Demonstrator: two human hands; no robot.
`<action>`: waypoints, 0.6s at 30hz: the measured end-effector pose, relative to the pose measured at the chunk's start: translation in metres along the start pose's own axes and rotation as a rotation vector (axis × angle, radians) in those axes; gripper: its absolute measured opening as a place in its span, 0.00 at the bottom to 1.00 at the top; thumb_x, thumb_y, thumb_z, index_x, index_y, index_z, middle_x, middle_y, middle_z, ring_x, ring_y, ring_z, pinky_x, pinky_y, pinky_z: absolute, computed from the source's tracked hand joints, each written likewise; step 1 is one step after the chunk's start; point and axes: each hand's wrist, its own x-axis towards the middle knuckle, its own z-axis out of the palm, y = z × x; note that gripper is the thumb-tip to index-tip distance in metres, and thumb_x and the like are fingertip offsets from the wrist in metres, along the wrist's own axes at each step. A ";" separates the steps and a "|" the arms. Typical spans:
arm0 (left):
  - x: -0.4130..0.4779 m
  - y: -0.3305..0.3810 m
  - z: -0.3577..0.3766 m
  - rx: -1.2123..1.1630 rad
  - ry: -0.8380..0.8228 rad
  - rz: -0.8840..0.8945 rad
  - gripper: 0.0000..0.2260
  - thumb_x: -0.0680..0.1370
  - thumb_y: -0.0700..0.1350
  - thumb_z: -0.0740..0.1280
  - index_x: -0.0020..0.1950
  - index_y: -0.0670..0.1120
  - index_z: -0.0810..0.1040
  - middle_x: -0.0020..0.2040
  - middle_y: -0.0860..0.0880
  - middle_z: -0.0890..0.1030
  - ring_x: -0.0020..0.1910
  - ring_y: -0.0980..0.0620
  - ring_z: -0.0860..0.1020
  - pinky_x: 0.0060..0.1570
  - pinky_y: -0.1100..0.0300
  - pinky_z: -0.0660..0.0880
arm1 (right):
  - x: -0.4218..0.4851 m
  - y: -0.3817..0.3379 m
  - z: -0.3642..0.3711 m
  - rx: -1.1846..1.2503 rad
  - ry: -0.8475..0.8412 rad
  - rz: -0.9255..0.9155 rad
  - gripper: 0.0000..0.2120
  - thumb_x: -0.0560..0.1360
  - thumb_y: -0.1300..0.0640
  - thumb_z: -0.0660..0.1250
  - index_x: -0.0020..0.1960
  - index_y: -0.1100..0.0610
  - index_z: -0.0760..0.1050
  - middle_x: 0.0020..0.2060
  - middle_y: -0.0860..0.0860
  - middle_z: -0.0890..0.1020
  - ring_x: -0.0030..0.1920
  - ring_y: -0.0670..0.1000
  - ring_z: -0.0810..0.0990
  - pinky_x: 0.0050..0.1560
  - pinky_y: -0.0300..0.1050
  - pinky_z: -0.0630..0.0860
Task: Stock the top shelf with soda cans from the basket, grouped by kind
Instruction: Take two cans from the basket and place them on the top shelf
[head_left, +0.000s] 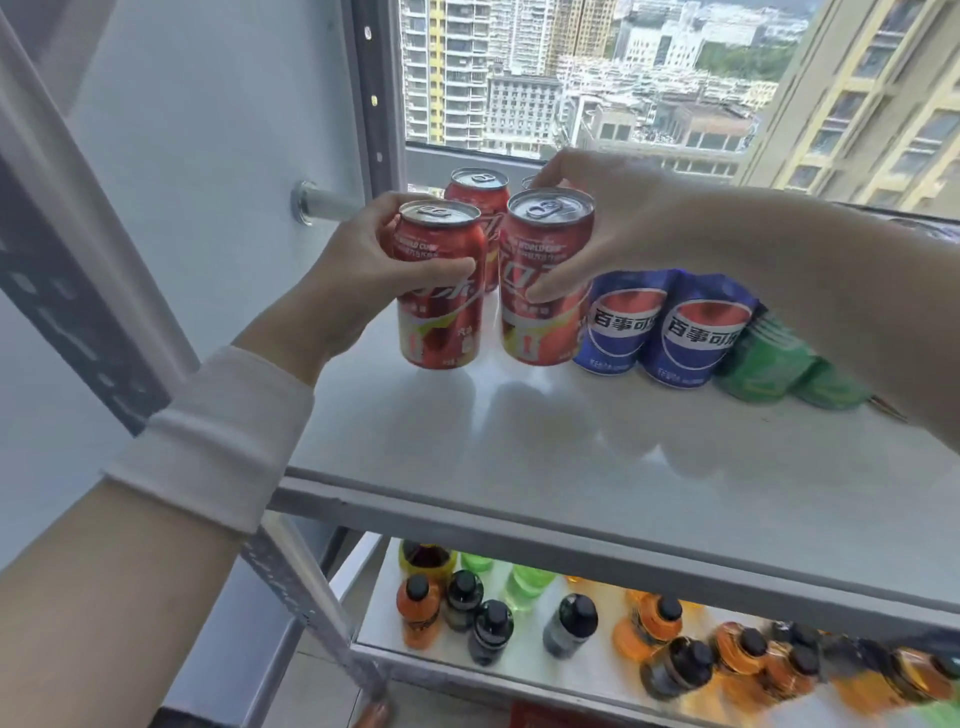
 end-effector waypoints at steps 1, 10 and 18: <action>0.003 -0.001 0.002 0.010 -0.003 -0.002 0.30 0.58 0.43 0.79 0.58 0.50 0.73 0.50 0.54 0.81 0.50 0.57 0.81 0.50 0.62 0.77 | 0.004 0.000 0.001 -0.036 -0.007 0.002 0.37 0.60 0.46 0.78 0.64 0.47 0.65 0.56 0.47 0.73 0.54 0.51 0.73 0.47 0.43 0.69; 0.026 -0.009 0.005 0.121 -0.026 -0.022 0.35 0.56 0.45 0.80 0.60 0.47 0.72 0.53 0.52 0.81 0.53 0.55 0.80 0.55 0.57 0.77 | 0.034 0.014 0.003 -0.193 -0.136 -0.038 0.33 0.60 0.46 0.78 0.61 0.52 0.71 0.54 0.53 0.79 0.52 0.57 0.78 0.51 0.49 0.75; 0.032 -0.012 0.008 0.164 -0.045 0.002 0.29 0.61 0.41 0.79 0.58 0.49 0.70 0.52 0.53 0.80 0.50 0.59 0.80 0.49 0.65 0.77 | 0.034 0.018 0.013 -0.117 -0.091 -0.015 0.41 0.61 0.46 0.78 0.68 0.52 0.64 0.56 0.49 0.74 0.52 0.52 0.75 0.50 0.46 0.75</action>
